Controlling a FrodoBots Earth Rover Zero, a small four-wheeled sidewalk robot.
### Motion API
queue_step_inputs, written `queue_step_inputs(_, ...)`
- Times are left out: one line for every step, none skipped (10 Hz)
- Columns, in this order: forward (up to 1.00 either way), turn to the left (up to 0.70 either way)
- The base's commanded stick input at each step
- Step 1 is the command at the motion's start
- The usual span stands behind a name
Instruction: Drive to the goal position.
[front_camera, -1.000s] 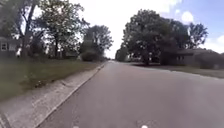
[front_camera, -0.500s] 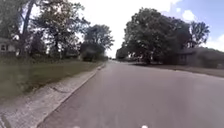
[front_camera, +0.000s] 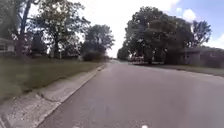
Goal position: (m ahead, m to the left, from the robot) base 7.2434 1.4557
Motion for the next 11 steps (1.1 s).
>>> queue_step_inputs(0.85,0.00)
queue_step_inputs(0.85,0.00)
queue_step_inputs(0.85,0.00)
queue_step_inputs(0.85,0.00)
queue_step_inputs(0.85,0.00)
queue_step_inputs(0.85,0.00)
queue_step_inputs(0.85,0.00)
queue_step_inputs(0.85,0.00)
queue_step_inputs(0.85,0.00)
queue_step_inputs(0.85,0.00)
queue_step_inputs(0.85,0.00)
